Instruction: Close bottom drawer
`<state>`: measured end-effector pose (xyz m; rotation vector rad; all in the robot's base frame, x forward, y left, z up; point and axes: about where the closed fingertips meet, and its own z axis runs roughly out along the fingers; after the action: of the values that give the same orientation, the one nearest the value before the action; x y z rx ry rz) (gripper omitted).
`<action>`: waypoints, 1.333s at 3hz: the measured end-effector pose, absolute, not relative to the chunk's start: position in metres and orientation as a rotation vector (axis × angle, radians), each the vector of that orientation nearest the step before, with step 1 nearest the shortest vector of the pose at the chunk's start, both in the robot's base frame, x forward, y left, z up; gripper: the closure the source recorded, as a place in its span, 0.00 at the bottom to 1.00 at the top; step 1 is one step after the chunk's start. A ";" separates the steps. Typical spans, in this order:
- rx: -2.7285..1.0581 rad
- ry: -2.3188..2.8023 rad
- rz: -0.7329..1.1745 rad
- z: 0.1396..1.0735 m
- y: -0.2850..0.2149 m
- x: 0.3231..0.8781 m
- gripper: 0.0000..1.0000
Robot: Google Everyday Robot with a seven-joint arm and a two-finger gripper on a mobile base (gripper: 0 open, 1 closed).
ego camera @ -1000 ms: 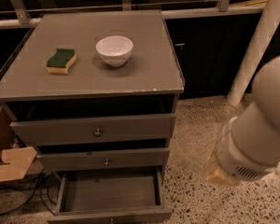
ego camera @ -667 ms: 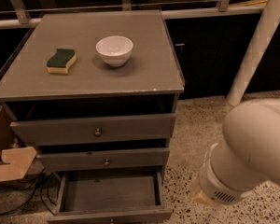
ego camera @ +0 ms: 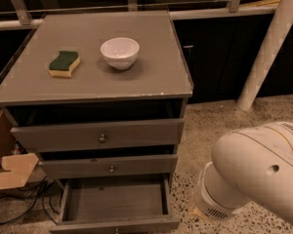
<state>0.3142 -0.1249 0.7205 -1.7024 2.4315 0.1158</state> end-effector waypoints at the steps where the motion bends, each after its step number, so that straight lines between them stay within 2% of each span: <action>1: -1.651 2.480 0.227 0.683 -0.109 0.292 1.00; 4: -1.482 2.637 0.373 0.535 -0.041 0.286 1.00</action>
Offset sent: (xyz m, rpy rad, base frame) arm -0.0313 0.0611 -0.1401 0.1174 0.0918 -0.1856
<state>0.2861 -0.0405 0.5354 -1.4822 2.6366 0.3727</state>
